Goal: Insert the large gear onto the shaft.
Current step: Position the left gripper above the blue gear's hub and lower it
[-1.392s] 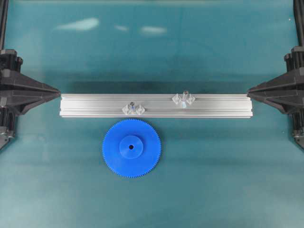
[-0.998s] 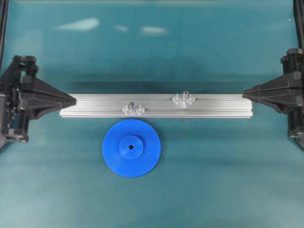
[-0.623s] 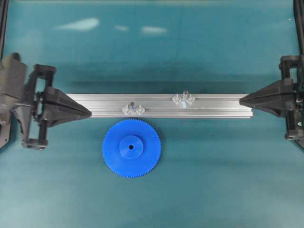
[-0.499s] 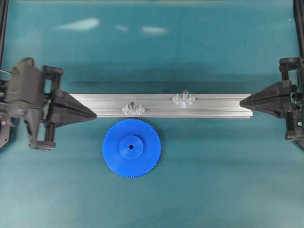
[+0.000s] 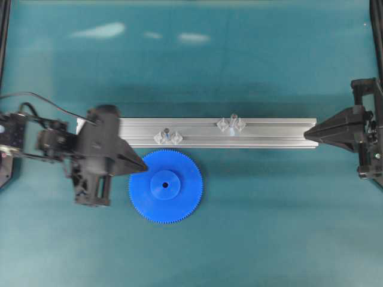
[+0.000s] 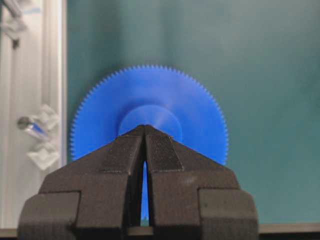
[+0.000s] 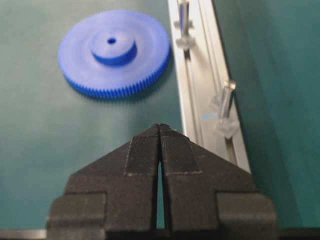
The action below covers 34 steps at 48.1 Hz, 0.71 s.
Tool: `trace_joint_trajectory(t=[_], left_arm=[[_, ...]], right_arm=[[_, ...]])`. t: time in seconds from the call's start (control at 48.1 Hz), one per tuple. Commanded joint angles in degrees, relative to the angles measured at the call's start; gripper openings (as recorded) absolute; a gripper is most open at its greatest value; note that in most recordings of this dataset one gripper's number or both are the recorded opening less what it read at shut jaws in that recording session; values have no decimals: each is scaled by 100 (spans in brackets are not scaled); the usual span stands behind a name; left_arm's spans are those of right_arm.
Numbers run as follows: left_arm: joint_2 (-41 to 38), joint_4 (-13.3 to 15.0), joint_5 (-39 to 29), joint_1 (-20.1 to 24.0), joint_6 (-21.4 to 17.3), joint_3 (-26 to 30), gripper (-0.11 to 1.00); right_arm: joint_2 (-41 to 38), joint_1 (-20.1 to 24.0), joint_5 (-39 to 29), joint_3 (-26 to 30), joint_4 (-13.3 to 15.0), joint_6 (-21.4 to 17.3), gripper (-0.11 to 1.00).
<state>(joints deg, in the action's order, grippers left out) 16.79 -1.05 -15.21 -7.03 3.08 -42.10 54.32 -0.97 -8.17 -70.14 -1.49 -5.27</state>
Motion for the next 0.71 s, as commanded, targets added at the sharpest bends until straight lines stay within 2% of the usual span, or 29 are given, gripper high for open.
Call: trace_joint_trajectory(t=[0.0, 0.686], left_arm=[[-211, -18, -62, -44, 9, 343, 0], [-1828, -18, -1644, -53, -35, 1600, 0]], right_arm=[[-18, -18, 18, 35, 0, -97, 2], [-9, -88, 18, -70, 0, -97, 2]])
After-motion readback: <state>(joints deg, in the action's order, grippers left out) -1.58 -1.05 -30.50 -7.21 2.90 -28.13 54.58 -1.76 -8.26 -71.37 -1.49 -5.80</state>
